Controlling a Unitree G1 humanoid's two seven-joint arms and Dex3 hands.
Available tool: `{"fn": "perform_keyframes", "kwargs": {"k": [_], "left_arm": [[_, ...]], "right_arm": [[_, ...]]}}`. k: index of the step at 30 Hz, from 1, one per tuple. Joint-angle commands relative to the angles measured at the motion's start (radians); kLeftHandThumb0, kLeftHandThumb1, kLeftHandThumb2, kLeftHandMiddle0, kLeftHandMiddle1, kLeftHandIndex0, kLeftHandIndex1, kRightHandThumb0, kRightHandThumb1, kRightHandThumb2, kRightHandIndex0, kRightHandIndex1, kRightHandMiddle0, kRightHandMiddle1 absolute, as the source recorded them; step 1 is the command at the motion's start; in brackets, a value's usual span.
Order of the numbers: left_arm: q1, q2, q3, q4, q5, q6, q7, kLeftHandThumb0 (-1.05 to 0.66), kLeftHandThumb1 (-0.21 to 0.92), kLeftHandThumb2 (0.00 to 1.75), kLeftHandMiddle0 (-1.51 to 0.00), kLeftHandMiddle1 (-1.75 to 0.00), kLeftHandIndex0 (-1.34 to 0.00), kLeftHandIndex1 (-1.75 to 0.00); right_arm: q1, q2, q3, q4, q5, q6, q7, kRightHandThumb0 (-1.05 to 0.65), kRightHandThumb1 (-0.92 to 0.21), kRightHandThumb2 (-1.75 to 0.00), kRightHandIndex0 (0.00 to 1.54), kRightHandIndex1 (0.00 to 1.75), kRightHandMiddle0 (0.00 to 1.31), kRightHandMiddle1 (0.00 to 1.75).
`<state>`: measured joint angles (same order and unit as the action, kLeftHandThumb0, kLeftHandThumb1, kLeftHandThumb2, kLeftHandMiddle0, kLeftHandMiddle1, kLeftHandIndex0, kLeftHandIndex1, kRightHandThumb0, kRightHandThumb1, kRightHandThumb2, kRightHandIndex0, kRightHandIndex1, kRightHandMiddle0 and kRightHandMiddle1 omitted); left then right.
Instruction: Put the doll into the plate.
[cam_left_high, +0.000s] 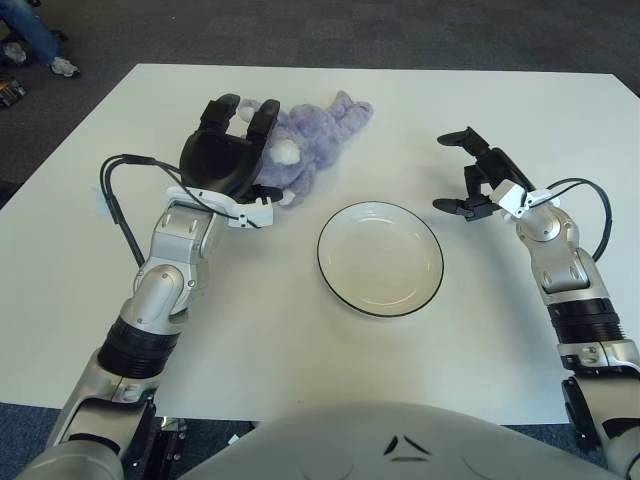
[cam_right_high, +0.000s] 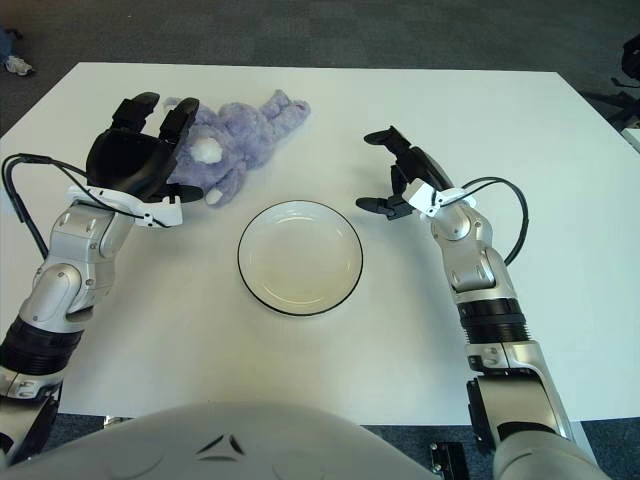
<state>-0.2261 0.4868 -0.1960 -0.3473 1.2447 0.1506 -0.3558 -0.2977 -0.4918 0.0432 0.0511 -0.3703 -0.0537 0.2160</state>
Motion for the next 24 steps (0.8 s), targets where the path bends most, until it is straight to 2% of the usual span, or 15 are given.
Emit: {"fn": "perform_keyframes", "kwargs": {"k": [1, 2, 4, 9, 17, 24], "left_arm": [[-0.024, 0.015, 0.01, 0.004, 0.001, 0.015, -0.053, -0.95, 0.92, 0.47, -0.07, -0.28, 0.0, -0.01], [-0.025, 0.015, 0.01, 0.003, 0.002, 0.018, -0.06, -0.96, 0.92, 0.47, -0.09, -0.29, 0.0, 0.0], [-0.033, 0.019, 0.011, 0.011, 0.001, 0.022, -0.075, -0.96, 0.92, 0.48, -0.11, -0.31, -0.01, 0.0], [-0.062, 0.036, 0.004, 0.049, -0.001, 0.018, -0.126, -0.98, 0.92, 0.51, -0.11, -0.46, 0.0, -0.03], [-0.1, 0.058, -0.013, 0.119, -0.03, -0.005, -0.147, -1.0, 0.92, 0.56, -0.08, -0.63, 0.0, -0.01], [-0.137, 0.057, -0.034, 0.199, -0.052, -0.014, -0.142, -0.99, 0.92, 0.46, -0.07, -0.81, 0.0, 0.0]], "right_arm": [[0.006, -0.018, -0.006, -0.044, -0.023, 0.003, -0.015, -0.83, -0.5, -0.68, 0.1, 1.03, 0.0, 0.27], [0.008, -0.019, -0.007, -0.048, -0.025, 0.004, -0.016, -0.83, -0.5, -0.69, 0.09, 0.82, 0.0, 0.25], [0.01, -0.021, -0.008, -0.05, -0.027, -0.002, -0.019, -0.82, -0.49, -0.7, 0.07, 0.58, 0.0, 0.23], [0.02, -0.033, -0.018, -0.08, -0.017, -0.004, -0.006, -0.81, -0.51, -0.7, 0.02, 0.36, 0.0, 0.2], [0.033, -0.046, -0.037, -0.12, 0.0, 0.001, 0.011, -0.83, -0.53, -0.68, 0.01, 0.25, 0.0, 0.17], [0.002, -0.069, -0.047, -0.11, 0.004, -0.019, 0.012, -0.86, -0.56, -0.64, 0.01, 0.17, 0.0, 0.14]]}}
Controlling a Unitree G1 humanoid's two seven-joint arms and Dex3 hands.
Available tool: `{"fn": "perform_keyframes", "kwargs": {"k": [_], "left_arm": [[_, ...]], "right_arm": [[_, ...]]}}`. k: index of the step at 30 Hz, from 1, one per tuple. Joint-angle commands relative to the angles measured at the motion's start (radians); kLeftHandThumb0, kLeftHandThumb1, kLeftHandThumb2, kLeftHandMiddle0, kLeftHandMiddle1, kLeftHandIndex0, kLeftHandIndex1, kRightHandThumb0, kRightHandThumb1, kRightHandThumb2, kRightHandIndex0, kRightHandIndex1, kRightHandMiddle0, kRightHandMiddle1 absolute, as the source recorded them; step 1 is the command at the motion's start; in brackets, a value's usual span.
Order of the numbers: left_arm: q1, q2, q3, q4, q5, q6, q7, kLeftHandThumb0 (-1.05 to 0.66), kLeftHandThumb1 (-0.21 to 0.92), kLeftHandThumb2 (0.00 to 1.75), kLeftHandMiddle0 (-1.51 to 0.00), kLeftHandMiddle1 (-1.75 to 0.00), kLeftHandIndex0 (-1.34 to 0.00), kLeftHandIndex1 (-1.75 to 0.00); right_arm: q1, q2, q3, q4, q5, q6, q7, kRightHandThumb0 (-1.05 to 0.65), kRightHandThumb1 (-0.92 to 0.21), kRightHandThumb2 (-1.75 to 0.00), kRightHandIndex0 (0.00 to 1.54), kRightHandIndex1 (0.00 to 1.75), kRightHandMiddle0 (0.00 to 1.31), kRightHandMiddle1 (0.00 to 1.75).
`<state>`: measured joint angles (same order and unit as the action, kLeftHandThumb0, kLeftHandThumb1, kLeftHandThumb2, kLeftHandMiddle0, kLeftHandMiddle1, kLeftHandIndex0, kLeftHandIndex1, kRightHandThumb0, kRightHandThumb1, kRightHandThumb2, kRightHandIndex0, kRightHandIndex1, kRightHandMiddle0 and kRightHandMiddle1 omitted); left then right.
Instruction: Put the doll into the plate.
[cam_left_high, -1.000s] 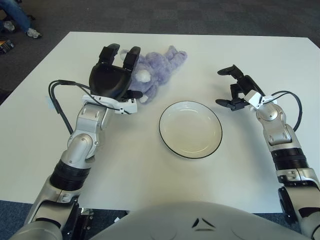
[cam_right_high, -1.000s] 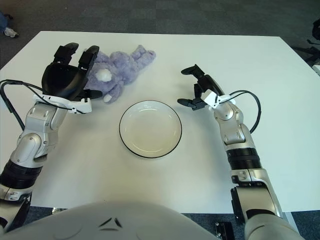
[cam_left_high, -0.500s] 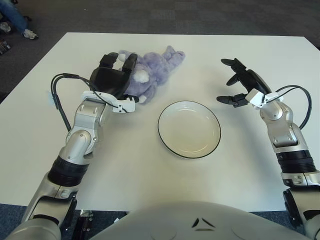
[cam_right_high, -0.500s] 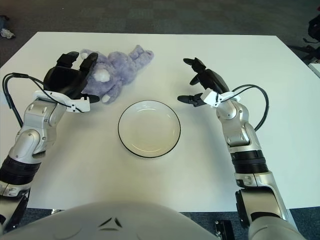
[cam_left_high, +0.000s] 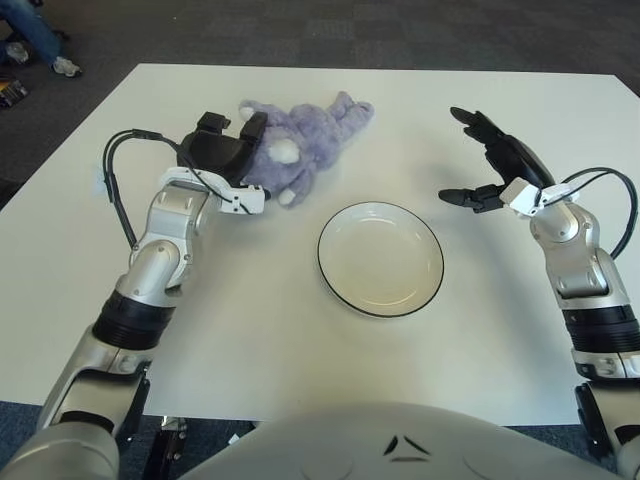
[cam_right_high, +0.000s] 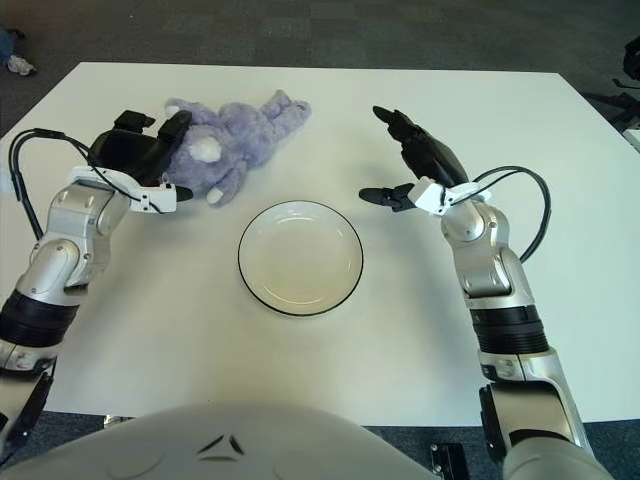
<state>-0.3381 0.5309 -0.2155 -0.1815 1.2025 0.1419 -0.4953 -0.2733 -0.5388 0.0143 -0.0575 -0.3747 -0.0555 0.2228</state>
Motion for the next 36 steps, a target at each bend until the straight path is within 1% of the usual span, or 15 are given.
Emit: {"fn": "perform_keyframes", "kwargs": {"k": [1, 3, 4, 8, 10, 12, 15, 20, 23, 24, 25, 26, 27, 30, 36], "left_arm": [[-0.029, 0.012, -0.016, 0.04, -0.011, -0.005, -0.001, -0.99, 0.92, 0.44, -0.07, -0.94, -0.01, -0.01], [-0.039, 0.001, -0.023, 0.064, -0.01, 0.004, 0.02, -0.96, 0.91, 0.38, -0.05, -1.32, 0.0, -0.11], [-0.042, -0.007, -0.025, 0.074, -0.009, 0.011, 0.035, -0.95, 0.9, 0.36, -0.04, -1.43, 0.0, -0.16], [-0.049, -0.036, -0.031, 0.111, -0.018, 0.029, 0.097, -0.89, 0.85, 0.33, -0.07, -1.63, 0.0, -0.38], [-0.052, -0.048, -0.034, 0.129, -0.028, 0.033, 0.129, -0.84, 0.75, 0.44, -0.1, -1.69, 0.0, -0.49], [-0.054, -0.061, -0.035, 0.143, -0.041, 0.036, 0.159, -0.78, 0.65, 0.55, -0.14, -1.72, 0.0, -0.59], [-0.056, -0.079, -0.032, 0.16, -0.069, 0.034, 0.204, -0.68, 0.52, 0.71, -0.22, -1.74, 0.0, -0.88], [-0.069, -0.105, -0.036, 0.168, -0.104, 0.035, 0.253, -0.53, 0.39, 0.92, -0.32, -1.75, 0.0, -1.33], [-0.068, -0.122, -0.029, 0.175, -0.134, 0.036, 0.284, -0.47, 0.36, 0.99, -0.35, -1.75, -0.02, -1.44], [-0.068, -0.126, -0.028, 0.177, -0.143, 0.037, 0.29, -0.29, 0.38, 1.01, -0.38, -1.74, -0.03, -1.46], [-0.069, -0.131, -0.027, 0.182, -0.155, 0.035, 0.298, -0.04, 0.41, 1.04, -0.42, -1.73, -0.03, -1.49], [-0.07, -0.133, -0.027, 0.186, -0.164, 0.033, 0.304, 0.13, 0.43, 1.06, -0.46, -1.71, -0.04, -1.51], [-0.07, -0.133, -0.028, 0.189, -0.171, 0.033, 0.309, 0.23, 0.43, 1.07, -0.49, -1.7, -0.05, -1.52], [-0.075, -0.136, -0.032, 0.203, -0.198, 0.019, 0.327, 0.36, 0.44, 1.09, -0.52, -1.69, -0.07, -1.55], [-0.096, -0.122, -0.052, 0.222, -0.234, -0.027, 0.346, 0.41, 0.44, 1.08, -0.55, -1.65, -0.12, -1.6]], "right_arm": [[-0.028, -0.024, -0.02, -0.001, 0.01, -0.02, 0.006, -0.86, -0.56, -0.64, 0.01, 0.16, 0.0, 0.14], [-0.042, -0.026, -0.023, -0.013, 0.013, -0.031, 0.004, -0.86, -0.55, -0.64, 0.0, 0.15, 0.0, 0.14], [-0.045, -0.028, -0.022, -0.007, 0.013, -0.045, 0.001, -0.86, -0.55, -0.64, 0.0, 0.15, 0.0, 0.14], [-0.055, -0.035, -0.014, 0.008, 0.006, -0.079, 0.0, -0.87, -0.56, -0.64, 0.0, 0.13, 0.0, 0.12], [-0.059, -0.039, -0.01, 0.01, 0.0, -0.09, 0.001, -0.87, -0.56, -0.63, 0.0, 0.12, 0.0, 0.11], [-0.061, -0.043, -0.006, 0.011, -0.007, -0.098, 0.002, -0.88, -0.56, -0.63, 0.0, 0.1, 0.0, 0.09], [-0.071, -0.048, 0.002, 0.011, -0.024, -0.097, 0.006, -0.88, -0.56, -0.63, 0.0, 0.06, 0.0, 0.08], [-0.101, -0.067, 0.023, -0.007, -0.056, -0.072, 0.04, -0.88, -0.56, -0.62, 0.0, 0.01, 0.0, 0.04], [-0.108, -0.067, 0.027, -0.029, -0.063, -0.048, 0.062, -0.86, -0.54, -0.62, 0.0, 0.0, 0.0, 0.04], [-0.11, -0.066, 0.027, -0.038, -0.063, -0.037, 0.07, -0.85, -0.54, -0.62, 0.0, 0.0, 0.0, 0.04], [-0.111, -0.064, 0.027, -0.049, -0.063, -0.025, 0.077, -0.84, -0.54, -0.62, 0.0, 0.0, 0.0, 0.04], [-0.111, -0.063, 0.027, -0.057, -0.063, -0.016, 0.082, -0.84, -0.52, -0.64, 0.0, 0.0, 0.0, 0.04], [-0.111, -0.063, 0.027, -0.062, -0.064, -0.01, 0.085, -0.83, -0.51, -0.65, 0.0, 0.0, 0.0, 0.03], [-0.111, -0.06, 0.024, -0.084, -0.065, 0.011, 0.09, -0.83, -0.5, -0.66, 0.0, 0.0, 0.0, 0.02], [-0.126, -0.058, 0.031, -0.092, -0.076, 0.052, 0.098, -0.79, -0.45, -0.72, 0.0, 0.0, 0.0, 0.03]]}}
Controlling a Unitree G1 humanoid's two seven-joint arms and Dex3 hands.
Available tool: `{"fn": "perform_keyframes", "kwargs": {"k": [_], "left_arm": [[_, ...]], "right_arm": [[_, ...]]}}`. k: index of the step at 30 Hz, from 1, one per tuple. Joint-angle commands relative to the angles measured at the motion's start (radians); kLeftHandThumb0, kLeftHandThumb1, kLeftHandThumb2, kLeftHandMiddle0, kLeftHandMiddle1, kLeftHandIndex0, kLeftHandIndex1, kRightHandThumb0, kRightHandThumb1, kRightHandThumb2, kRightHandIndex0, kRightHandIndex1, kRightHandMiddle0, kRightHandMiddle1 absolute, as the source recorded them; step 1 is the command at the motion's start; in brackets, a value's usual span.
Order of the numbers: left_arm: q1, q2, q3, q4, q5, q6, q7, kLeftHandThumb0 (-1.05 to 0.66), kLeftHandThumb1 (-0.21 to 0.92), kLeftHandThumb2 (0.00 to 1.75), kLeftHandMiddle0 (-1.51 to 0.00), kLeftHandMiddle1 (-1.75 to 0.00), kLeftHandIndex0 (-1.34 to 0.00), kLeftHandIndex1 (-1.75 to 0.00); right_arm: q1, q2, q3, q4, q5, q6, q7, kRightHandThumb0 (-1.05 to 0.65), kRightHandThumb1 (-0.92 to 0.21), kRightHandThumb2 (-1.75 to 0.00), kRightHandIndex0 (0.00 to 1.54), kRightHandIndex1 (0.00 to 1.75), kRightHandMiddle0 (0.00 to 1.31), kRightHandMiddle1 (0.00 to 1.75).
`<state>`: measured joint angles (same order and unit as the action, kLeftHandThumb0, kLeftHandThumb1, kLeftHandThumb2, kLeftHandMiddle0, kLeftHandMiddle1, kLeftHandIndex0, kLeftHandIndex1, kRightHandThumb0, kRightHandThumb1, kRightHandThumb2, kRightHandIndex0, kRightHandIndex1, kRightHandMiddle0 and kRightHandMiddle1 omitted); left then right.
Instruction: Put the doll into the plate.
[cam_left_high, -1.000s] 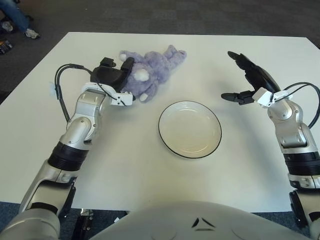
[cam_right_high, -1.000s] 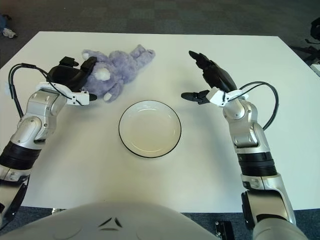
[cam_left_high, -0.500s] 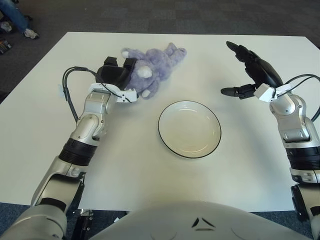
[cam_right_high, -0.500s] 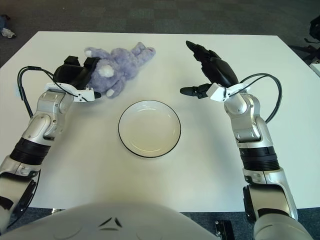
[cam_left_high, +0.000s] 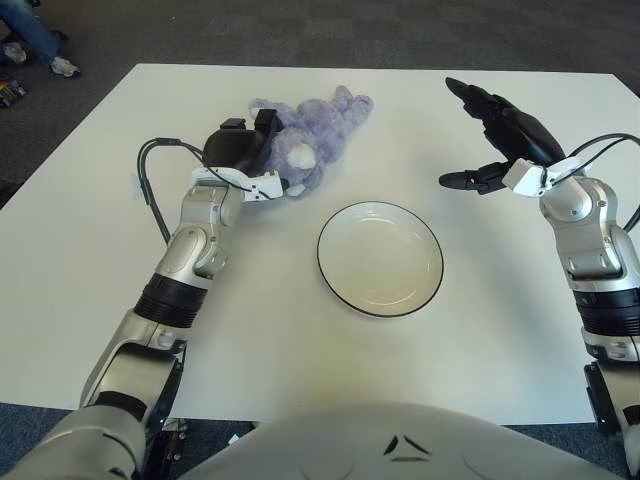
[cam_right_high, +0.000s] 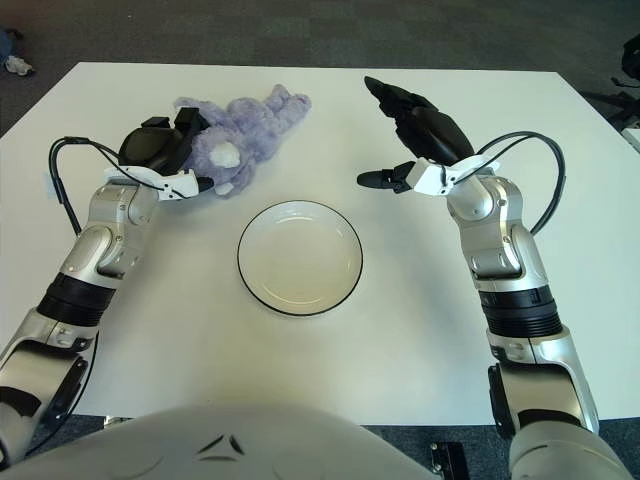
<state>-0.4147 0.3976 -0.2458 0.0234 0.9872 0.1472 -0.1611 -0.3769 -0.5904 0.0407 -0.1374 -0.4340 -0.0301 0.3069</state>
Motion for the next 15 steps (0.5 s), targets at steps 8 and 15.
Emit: {"fn": "perform_keyframes", "kwargs": {"k": [8, 15], "left_arm": [[-0.049, 0.002, -0.036, 0.082, -0.065, -0.101, 0.082, 0.07, 0.44, 1.1, -0.58, -1.64, -0.34, -1.62], [-0.059, -0.014, -0.036, 0.151, -0.124, -0.194, 0.198, 0.0, 0.31, 1.25, -0.6, -1.73, -0.55, -1.51]], "right_arm": [[-0.067, -0.008, 0.031, -0.002, -0.062, 0.099, 0.034, -0.78, -0.41, -0.77, 0.03, 0.01, 0.0, 0.06], [-0.105, -0.02, 0.06, 0.036, -0.104, 0.089, 0.027, -0.83, -0.43, -0.75, 0.05, 0.02, 0.0, 0.03]]}}
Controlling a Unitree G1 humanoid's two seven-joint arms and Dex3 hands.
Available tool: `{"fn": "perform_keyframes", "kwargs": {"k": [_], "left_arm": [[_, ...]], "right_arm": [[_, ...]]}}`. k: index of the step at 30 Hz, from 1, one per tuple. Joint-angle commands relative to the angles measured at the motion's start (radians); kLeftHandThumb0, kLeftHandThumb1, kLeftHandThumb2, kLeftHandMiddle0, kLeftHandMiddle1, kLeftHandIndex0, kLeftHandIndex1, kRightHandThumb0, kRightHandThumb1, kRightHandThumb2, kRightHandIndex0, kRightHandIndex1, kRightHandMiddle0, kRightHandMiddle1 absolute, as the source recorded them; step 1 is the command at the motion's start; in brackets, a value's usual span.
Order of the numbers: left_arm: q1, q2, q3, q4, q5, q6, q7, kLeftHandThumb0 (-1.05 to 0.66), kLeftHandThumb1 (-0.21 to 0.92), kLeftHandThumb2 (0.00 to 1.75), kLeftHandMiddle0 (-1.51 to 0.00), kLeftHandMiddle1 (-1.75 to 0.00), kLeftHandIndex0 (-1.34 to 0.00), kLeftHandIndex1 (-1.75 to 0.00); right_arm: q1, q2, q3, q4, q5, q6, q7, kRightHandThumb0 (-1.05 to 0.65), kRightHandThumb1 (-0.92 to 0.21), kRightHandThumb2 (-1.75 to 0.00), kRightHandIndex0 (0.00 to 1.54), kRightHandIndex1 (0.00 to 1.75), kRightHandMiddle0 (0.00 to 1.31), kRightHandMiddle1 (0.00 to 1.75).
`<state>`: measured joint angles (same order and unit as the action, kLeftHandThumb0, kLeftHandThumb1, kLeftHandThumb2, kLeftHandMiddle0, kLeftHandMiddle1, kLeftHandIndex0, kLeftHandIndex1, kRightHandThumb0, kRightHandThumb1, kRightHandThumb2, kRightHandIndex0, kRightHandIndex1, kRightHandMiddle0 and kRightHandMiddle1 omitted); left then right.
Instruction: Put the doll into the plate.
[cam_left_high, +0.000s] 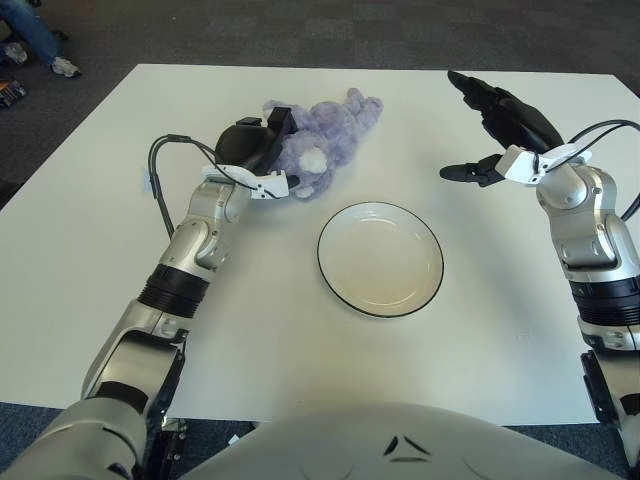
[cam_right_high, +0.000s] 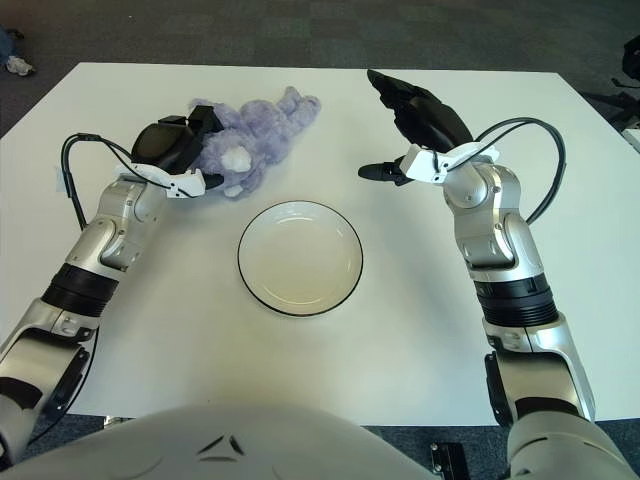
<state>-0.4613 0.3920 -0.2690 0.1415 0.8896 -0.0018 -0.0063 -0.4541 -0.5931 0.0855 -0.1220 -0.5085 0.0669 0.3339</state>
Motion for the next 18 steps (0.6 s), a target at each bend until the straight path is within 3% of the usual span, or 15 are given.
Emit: {"fn": "perform_keyframes", "kwargs": {"k": [1, 7, 11, 18], "left_arm": [[-0.014, -0.012, -0.012, 0.044, -0.039, -0.063, 0.062, 0.0, 0.29, 1.26, -0.61, -1.73, -0.59, -1.48], [-0.021, -0.017, -0.007, 0.087, -0.104, -0.147, 0.121, -0.01, 0.17, 1.36, -0.7, -1.74, -0.74, -1.35], [-0.028, -0.018, -0.009, 0.11, -0.131, -0.191, 0.142, -0.01, 0.13, 1.45, -0.69, -1.68, -0.7, -1.58], [-0.032, -0.021, -0.006, 0.12, -0.169, -0.228, 0.136, -0.01, 0.07, 1.53, -0.72, -1.67, -0.72, -1.65]], "right_arm": [[-0.033, -0.021, 0.021, 0.026, -0.035, -0.009, 0.004, -0.84, -0.43, -0.74, 0.06, 0.02, 0.0, 0.02], [-0.06, -0.025, 0.041, 0.046, -0.05, -0.011, 0.013, -0.85, -0.43, -0.73, 0.08, 0.03, 0.01, 0.01], [-0.075, -0.024, 0.051, 0.066, -0.06, -0.039, -0.004, -0.86, -0.43, -0.72, 0.08, 0.03, 0.01, 0.02], [-0.118, -0.019, 0.068, 0.138, -0.05, -0.128, -0.022, -0.87, -0.45, -0.71, 0.07, 0.02, 0.0, 0.0]]}}
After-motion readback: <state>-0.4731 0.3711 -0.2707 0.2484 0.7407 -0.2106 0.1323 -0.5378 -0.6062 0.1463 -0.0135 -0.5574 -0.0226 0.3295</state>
